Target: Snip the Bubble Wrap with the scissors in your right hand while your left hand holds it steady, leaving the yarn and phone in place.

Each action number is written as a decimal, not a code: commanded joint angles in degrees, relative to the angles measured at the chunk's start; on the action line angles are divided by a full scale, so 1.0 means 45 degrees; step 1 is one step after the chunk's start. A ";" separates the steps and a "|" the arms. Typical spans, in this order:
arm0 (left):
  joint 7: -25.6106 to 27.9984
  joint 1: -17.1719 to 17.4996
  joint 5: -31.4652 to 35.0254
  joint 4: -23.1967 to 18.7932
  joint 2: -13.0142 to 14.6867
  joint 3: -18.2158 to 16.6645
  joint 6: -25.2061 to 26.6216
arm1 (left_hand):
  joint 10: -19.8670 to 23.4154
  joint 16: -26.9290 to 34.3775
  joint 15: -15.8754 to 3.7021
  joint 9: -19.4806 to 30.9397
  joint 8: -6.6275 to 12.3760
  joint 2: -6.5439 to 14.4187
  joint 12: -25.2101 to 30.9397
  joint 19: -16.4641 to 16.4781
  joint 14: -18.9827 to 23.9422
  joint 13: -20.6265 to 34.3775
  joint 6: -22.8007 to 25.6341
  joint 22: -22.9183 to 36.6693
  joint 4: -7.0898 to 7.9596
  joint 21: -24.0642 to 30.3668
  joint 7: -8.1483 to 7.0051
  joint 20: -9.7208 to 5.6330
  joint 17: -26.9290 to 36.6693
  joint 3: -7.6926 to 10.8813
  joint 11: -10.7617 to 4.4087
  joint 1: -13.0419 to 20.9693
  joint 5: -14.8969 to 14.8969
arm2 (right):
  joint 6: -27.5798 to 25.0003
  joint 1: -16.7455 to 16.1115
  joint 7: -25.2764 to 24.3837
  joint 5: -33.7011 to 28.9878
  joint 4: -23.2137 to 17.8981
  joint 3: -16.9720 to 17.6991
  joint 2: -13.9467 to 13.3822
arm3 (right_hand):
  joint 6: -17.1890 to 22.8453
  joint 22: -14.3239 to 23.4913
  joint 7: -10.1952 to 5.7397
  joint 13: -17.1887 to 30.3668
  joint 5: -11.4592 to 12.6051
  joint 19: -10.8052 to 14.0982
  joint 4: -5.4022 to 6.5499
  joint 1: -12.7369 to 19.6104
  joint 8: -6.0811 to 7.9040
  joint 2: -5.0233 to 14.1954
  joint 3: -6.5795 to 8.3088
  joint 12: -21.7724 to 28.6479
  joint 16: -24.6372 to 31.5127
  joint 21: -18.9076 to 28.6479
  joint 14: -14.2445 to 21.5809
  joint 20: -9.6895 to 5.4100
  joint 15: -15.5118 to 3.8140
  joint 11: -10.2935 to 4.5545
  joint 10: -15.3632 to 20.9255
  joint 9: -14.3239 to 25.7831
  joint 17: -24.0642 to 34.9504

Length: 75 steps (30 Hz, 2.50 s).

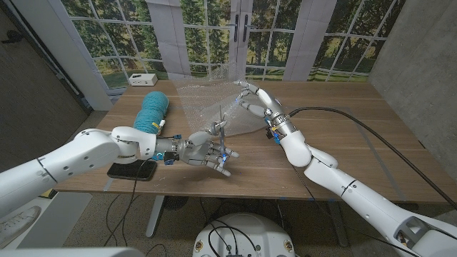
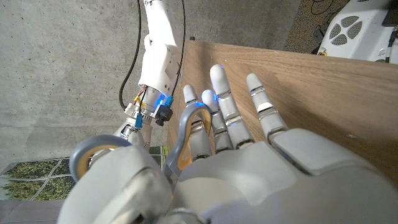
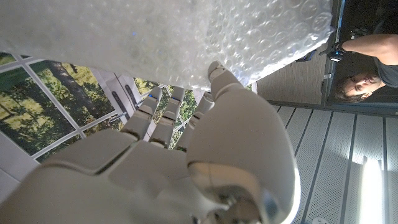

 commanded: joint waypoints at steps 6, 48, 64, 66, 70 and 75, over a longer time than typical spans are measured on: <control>-0.0490 -0.0516 0.0237 0.0296 -0.0322 0.0325 0.0111 | 0.0590 0.0074 -0.0033 0.0041 0.0044 0.0081 0.0098 0.0117 0.0098 0.0128 -0.1005 0.0047 0.0013 -0.0048 0.1142 0.0000 0.0003 0.0012 -0.0474 0.0158 -0.0070 | 0.0283 0.0053 0.0096 0.0239 0.0250 0.0034 0.0025 | 0.0092 0.0033 -0.0064 -0.0017 -0.0069 0.0124 -0.0012 0.0185 0.0019 0.0005 -0.0048 0.0104 -0.0088 0.0039 0.0098 -0.0083 -0.2422 0.0020 -0.0039 0.0049 0.0098; -0.0734 -0.1236 0.0535 0.0881 -0.1091 0.0728 0.0165 | 0.1056 0.0377 -0.0249 0.0129 0.0120 0.0810 0.0291 0.0297 0.0309 0.0140 -0.0443 0.0116 -0.0234 -0.0073 0.0846 -0.0001 0.0125 0.0338 -0.0698 0.1228 -0.0404 | 0.0652 -0.0368 0.0503 0.0572 -0.0050 0.0279 -0.0172 | 0.0104 0.0035 -0.0060 -0.0167 -0.0095 0.0240 -0.0022 0.0249 0.0030 0.0009 -0.0050 0.0240 -0.0111 0.0045 0.0281 -0.0149 -0.2431 0.0025 -0.0052 0.0049 0.0283; 0.0428 -0.1105 0.0030 0.0672 -0.1260 0.0519 0.0676 | 0.2175 0.1330 -0.0754 0.0696 0.0492 0.4038 0.0846 0.0640 0.1041 0.0354 0.1252 0.0448 -0.2884 0.0338 0.0277 -0.0185 0.0155 0.4164 -0.1262 0.7417 -0.2509 | 0.0767 -0.0481 0.0497 0.0594 -0.0174 0.0422 -0.0184 | 0.0105 0.0035 -0.0058 -0.0237 -0.0100 0.0266 -0.0020 0.0262 0.0032 0.0004 -0.0058 0.0282 -0.0139 0.0042 0.0329 -0.0161 -0.2433 0.0032 -0.0076 0.0049 0.0359; 0.0615 -0.1102 -0.0155 0.0664 -0.1273 0.0489 0.0884 | 0.2324 0.1457 -0.0846 0.0821 0.0570 0.4076 0.0903 0.0703 0.1194 0.0361 0.1488 0.0518 -0.3056 0.0452 0.0180 -0.0212 0.0216 0.4681 -0.1329 0.7824 -0.2558 | 0.0808 -0.0500 0.0487 0.0594 -0.0200 0.0444 -0.0189 | 0.0110 0.0035 -0.0057 -0.0242 -0.0100 0.0267 -0.0020 0.0263 0.0034 0.0003 -0.0058 0.0285 -0.0143 0.0041 0.0330 -0.0165 -0.2433 0.0031 -0.0077 0.0049 0.0363; 0.0705 -0.1152 -0.0213 0.0685 -0.1306 0.0539 0.1049 | 0.2432 0.1459 -0.0958 0.0974 0.0592 0.4030 0.1143 0.0788 0.1266 0.0665 0.1633 0.0582 -0.3122 0.0593 0.0168 -0.0290 0.0242 0.5227 -0.1450 0.8088 -0.2647 | 0.0818 -0.0554 0.0488 0.0580 -0.0288 0.0490 -0.0210 | 0.0118 0.0035 -0.0057 -0.0259 -0.0101 0.0287 -0.0018 0.0266 0.0038 0.0006 -0.0059 0.0296 -0.0150 0.0045 0.0343 -0.0176 -0.2434 0.0032 -0.0081 0.0050 0.0382; 0.1062 -0.1089 -0.0328 0.0586 -0.1336 0.0484 0.1160 | 0.2643 0.1524 -0.1157 0.1151 0.0667 0.4028 0.1447 0.0915 0.1581 0.0982 0.1931 0.0652 -0.3107 0.0771 0.0081 -0.0310 0.0300 0.5765 -0.1555 0.8221 -0.2801 | 0.0717 -0.0636 0.0507 0.0555 -0.0392 0.0563 -0.0266 | 0.0124 0.0035 -0.0056 -0.0270 -0.0103 0.0279 -0.0018 0.0273 0.0039 0.0002 -0.0064 0.0339 -0.0167 0.0033 0.0362 -0.0184 -0.2435 0.0035 -0.0071 0.0050 0.0415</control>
